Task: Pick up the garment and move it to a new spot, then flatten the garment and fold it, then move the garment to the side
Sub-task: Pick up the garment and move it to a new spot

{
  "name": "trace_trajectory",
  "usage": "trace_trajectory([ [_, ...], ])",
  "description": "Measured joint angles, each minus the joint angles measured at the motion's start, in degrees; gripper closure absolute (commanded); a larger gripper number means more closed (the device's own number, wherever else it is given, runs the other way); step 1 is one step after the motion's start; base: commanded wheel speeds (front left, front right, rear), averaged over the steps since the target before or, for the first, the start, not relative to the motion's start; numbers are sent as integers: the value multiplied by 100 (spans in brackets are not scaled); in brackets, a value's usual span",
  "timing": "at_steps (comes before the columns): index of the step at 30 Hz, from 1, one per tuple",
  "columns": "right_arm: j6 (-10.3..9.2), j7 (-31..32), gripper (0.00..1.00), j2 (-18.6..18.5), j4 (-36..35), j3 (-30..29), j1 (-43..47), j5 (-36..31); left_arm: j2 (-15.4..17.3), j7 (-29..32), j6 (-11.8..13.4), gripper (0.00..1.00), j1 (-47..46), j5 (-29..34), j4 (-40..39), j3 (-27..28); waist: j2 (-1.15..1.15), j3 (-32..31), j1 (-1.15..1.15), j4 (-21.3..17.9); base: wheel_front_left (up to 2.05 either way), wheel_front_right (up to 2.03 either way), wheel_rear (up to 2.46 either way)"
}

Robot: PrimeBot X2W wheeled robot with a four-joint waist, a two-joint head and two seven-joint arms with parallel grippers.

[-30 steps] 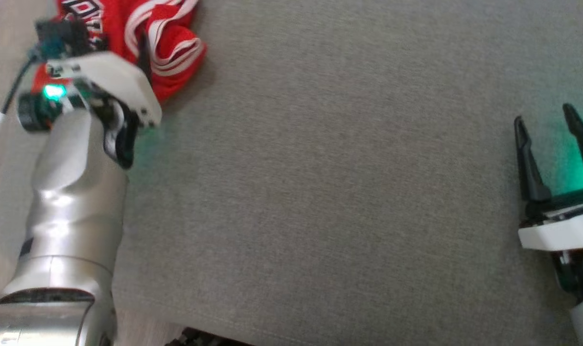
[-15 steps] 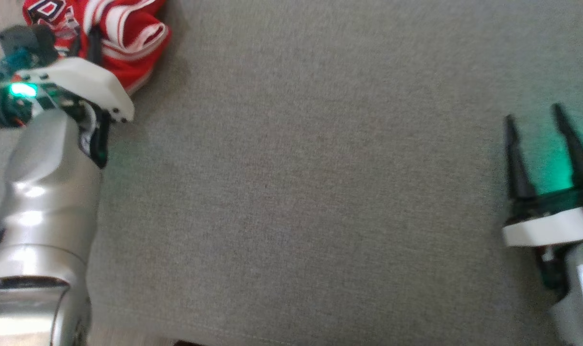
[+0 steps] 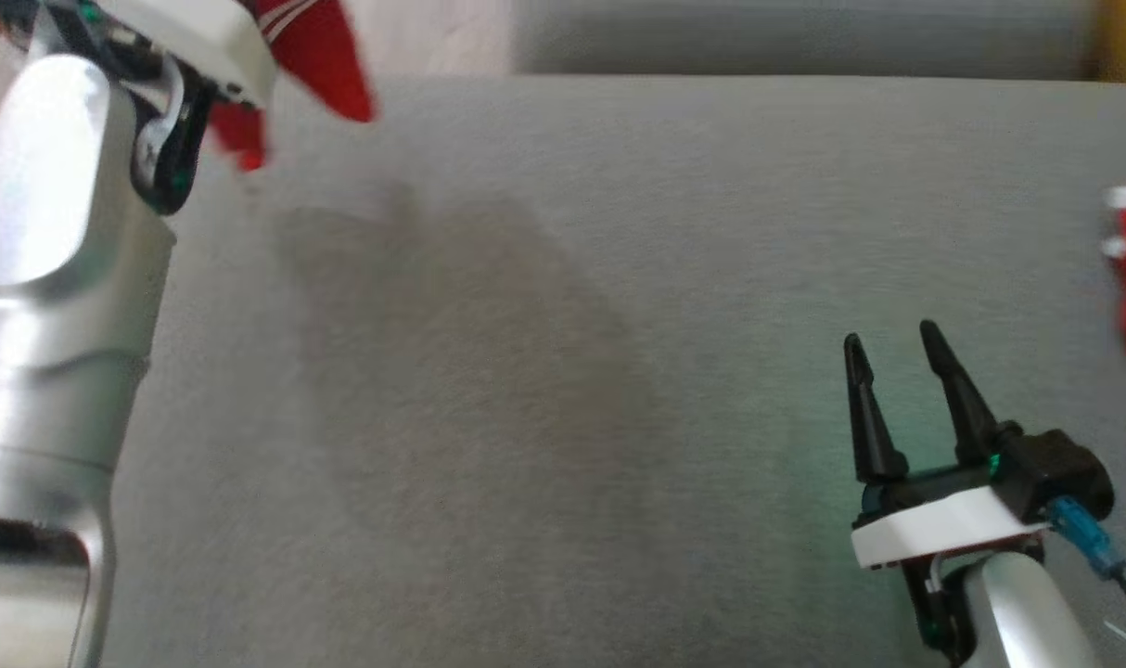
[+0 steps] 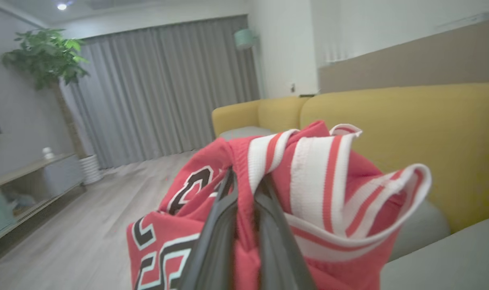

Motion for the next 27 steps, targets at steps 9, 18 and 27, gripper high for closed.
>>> trace_trajectory([
  [9, 0, 4, 0, 103, -89, 97, 36, 102, 174, 842, 3, 100, 876, -893, -2153, -564, 0, -342, 1, -1242, 0, 0, 0],
  [18, 0, 5, 0, 135, -110, 142, -298, 452, -31, 310, 119, 100, 2156, -331, -1825, -1539, 0, 243, 4, -2087, 0, 0, 0],
  [27, 0, 4, 0, 151, -123, 190, -540, 645, -516, -1174, 590, 0, 2492, 252, 13, -1973, 0, 886, 5, -2431, 0, 0, 0],
])
